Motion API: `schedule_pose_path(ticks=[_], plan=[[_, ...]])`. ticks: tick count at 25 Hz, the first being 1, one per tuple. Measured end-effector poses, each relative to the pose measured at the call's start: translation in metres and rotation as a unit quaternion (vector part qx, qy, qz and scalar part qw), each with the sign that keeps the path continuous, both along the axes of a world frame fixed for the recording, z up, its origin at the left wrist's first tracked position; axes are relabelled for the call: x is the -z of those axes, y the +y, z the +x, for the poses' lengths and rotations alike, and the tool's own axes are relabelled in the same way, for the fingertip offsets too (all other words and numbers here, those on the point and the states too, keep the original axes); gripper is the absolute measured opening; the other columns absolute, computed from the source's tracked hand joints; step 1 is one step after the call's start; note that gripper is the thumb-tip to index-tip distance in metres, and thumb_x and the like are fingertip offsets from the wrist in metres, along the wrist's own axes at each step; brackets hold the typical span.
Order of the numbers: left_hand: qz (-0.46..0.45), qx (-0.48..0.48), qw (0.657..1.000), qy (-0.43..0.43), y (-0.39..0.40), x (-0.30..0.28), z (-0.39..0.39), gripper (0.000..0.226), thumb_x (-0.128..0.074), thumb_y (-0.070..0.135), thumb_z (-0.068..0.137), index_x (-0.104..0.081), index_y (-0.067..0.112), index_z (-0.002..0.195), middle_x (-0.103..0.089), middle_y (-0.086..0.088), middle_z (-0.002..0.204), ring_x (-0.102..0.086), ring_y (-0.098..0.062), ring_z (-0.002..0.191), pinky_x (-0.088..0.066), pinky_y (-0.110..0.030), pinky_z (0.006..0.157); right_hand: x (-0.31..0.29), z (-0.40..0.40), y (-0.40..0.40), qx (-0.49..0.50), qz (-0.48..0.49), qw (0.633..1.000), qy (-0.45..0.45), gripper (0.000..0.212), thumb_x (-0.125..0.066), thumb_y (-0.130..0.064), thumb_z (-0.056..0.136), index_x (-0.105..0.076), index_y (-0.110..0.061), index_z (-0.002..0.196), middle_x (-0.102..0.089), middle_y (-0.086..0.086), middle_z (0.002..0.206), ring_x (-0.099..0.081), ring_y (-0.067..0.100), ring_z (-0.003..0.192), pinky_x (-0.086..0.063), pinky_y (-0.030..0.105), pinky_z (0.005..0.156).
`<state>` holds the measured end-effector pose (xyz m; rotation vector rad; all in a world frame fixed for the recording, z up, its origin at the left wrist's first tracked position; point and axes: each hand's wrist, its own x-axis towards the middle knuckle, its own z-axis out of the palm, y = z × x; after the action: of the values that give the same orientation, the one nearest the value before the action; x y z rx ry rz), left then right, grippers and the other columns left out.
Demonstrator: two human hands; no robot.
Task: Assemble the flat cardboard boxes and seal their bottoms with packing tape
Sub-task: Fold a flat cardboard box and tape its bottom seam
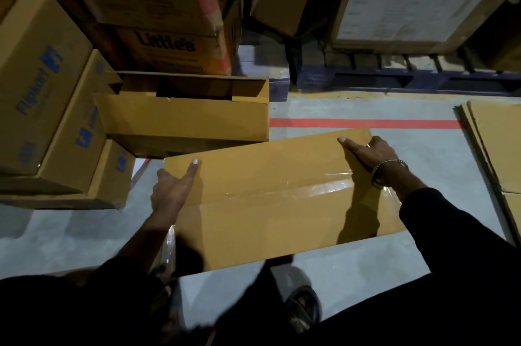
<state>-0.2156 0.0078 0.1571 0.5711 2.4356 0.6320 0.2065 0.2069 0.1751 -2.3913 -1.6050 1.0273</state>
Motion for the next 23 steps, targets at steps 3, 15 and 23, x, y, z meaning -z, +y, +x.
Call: schedule_pose_path(ticks=[3,15,23], plan=[[0.017,-0.050,0.999,-0.013,-0.011,-0.017,0.009,0.112,-0.047,0.097,0.074,-0.041,0.014,0.149,-0.061,-0.018,0.136,-0.059,-0.044,0.119,-0.050,-0.049,0.091,-0.022,-0.006,-0.018,0.040,0.021,0.999,0.007,0.125,-0.051,-0.105,0.052,-0.046,-0.011,0.135,-0.061,0.013,0.117,-0.060,0.033,0.098,-0.054,0.044,0.078],[0.164,-0.281,0.946,0.012,-0.121,-0.105,0.009,0.054,-0.059,0.036,0.099,-0.046,0.007,0.144,-0.057,-0.028,0.138,-0.055,-0.049,0.123,-0.043,-0.057,0.099,-0.092,-0.026,-0.172,0.259,0.136,0.921,0.259,0.041,-0.060,-0.038,0.089,-0.043,-0.011,0.115,-0.057,0.008,0.099,-0.053,0.027,0.085,-0.051,0.050,0.088],[-0.026,-0.129,0.980,-0.147,-0.181,-0.040,0.030,0.065,-0.071,0.025,0.095,-0.041,-0.008,0.143,-0.053,-0.031,0.139,-0.054,-0.047,0.124,-0.047,-0.046,0.091,0.007,0.006,-0.204,0.213,-0.076,0.958,0.175,0.091,-0.073,-0.048,0.065,-0.042,-0.001,0.137,-0.055,0.019,0.122,-0.057,0.040,0.108,-0.052,0.049,0.092]])
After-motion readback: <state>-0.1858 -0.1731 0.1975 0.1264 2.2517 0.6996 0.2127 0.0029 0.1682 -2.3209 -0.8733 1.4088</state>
